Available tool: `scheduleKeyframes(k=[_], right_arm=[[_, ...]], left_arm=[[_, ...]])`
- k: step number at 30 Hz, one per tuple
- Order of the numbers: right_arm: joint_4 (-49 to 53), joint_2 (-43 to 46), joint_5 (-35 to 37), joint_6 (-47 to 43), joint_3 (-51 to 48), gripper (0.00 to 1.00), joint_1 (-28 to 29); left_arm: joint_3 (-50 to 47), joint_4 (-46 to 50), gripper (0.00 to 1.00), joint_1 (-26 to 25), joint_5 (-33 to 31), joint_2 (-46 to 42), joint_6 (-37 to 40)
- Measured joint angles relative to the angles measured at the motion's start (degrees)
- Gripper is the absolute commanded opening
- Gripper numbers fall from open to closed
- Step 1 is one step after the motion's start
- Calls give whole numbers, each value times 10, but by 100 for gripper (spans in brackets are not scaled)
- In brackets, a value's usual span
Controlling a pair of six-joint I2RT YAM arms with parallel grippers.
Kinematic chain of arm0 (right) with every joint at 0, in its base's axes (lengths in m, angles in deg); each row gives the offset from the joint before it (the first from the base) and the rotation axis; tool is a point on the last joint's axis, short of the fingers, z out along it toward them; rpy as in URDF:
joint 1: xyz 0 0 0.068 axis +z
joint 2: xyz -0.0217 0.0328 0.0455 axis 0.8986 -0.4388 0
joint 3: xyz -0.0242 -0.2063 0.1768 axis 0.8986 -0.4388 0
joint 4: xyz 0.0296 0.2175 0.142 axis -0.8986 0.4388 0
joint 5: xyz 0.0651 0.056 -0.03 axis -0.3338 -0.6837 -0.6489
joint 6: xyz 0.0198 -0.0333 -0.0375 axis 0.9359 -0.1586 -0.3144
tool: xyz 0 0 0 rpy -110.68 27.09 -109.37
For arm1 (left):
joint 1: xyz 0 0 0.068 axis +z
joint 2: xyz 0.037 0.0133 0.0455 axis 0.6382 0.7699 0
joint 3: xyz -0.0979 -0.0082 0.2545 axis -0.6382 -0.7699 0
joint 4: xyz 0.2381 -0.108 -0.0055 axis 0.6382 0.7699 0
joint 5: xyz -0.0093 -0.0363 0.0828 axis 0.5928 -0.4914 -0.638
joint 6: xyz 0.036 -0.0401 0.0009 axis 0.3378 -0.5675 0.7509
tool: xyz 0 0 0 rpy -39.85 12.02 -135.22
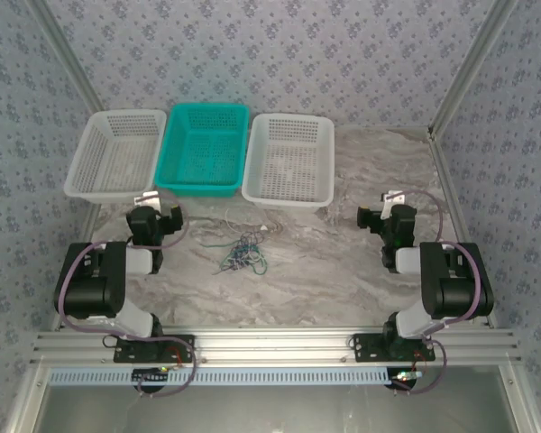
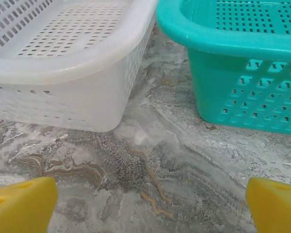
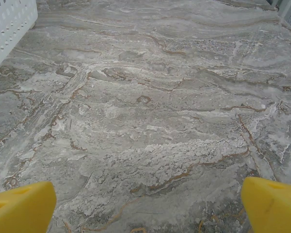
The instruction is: Untangle the cables
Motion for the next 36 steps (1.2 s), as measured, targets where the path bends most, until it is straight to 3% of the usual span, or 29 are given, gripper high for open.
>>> scheduleKeyframes(k=[21, 24, 30, 33, 36], right_arm=[[9, 5, 0, -1, 1, 100, 1], [74, 68, 34, -2, 3, 100, 19], [280, 321, 79, 101, 68, 100, 41], [390, 391, 49, 158, 137, 99, 44], [469, 416, -7, 196, 177, 97, 72]], left_arm=[[0, 0, 99, 0, 0, 0, 0], [0, 0, 100, 0, 0, 0, 0], [0, 0, 99, 0, -3, -2, 0], [-13, 7, 99, -12, -33, -41, -2], [-15, 91, 99, -30, -65, -146, -31]])
